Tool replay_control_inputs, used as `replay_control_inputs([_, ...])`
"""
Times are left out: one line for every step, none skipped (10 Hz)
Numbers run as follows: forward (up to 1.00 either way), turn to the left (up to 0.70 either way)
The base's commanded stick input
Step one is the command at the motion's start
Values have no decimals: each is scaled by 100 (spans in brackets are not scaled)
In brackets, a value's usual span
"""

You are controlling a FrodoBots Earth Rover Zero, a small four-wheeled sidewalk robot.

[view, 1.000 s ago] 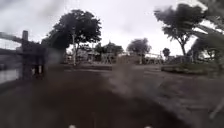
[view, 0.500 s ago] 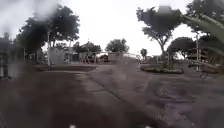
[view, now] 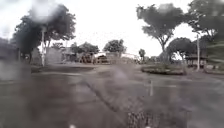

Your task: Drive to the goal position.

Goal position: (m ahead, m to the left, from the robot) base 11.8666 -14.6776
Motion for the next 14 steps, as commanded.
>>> replay_control_inputs([100,0])
replay_control_inputs([100,0])
replay_control_inputs([100,0])
replay_control_inputs([100,0])
replay_control_inputs([100,0])
replay_control_inputs([100,0])
replay_control_inputs([100,0])
replay_control_inputs([100,0])
replay_control_inputs([100,0])
replay_control_inputs([100,0])
replay_control_inputs([100,0])
replay_control_inputs([100,0])
replay_control_inputs([100,0])
replay_control_inputs([100,0])
